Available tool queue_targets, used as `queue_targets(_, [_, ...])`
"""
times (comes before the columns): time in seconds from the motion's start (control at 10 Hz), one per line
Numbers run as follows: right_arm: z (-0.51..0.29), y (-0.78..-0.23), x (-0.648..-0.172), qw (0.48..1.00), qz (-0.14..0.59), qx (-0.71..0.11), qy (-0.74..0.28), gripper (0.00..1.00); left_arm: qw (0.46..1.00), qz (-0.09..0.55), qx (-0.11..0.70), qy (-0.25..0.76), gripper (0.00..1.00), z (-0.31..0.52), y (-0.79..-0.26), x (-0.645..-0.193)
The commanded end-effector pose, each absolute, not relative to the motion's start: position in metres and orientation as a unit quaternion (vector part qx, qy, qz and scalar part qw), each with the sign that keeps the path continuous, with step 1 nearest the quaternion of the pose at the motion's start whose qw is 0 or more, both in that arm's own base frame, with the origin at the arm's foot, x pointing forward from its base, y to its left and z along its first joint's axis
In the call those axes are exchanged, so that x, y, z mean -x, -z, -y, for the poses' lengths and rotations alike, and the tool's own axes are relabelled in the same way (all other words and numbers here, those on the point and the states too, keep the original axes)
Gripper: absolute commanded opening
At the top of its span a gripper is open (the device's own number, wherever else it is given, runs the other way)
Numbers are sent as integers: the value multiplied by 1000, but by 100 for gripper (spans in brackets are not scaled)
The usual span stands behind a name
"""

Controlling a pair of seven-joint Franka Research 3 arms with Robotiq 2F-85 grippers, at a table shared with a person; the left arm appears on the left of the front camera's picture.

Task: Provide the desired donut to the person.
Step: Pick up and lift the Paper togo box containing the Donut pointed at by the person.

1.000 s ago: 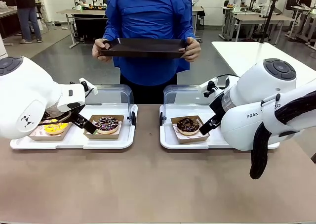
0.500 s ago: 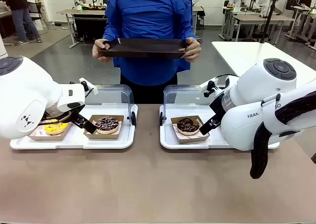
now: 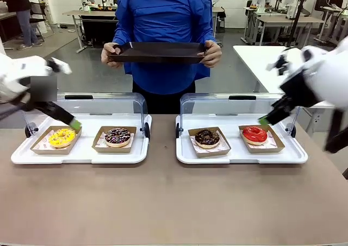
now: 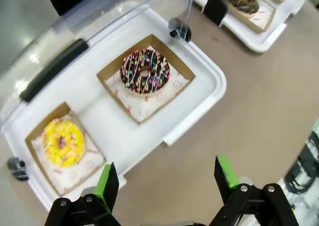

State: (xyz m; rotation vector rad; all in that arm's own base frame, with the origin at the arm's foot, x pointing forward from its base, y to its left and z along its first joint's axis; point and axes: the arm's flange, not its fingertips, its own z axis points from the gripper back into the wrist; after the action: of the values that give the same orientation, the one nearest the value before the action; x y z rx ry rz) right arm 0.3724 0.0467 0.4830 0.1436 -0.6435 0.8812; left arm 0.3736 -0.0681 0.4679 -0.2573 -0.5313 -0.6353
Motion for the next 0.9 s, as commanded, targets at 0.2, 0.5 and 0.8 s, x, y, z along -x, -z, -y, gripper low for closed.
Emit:
queue_targets(0.2, [28,-501,-349,796,348,-160,-468,100,892,267,155,329,100,-20,-460,-291])
queue_targets(0.5, [35,-489,-350,764,404,-203,-460,100,873,310,203,316,100,-53,-458,-293])
queue_targets(0.8, [35,-489,-349,741,443,-215,-455,100,843,383,217,308,100,-63,-472,-291])
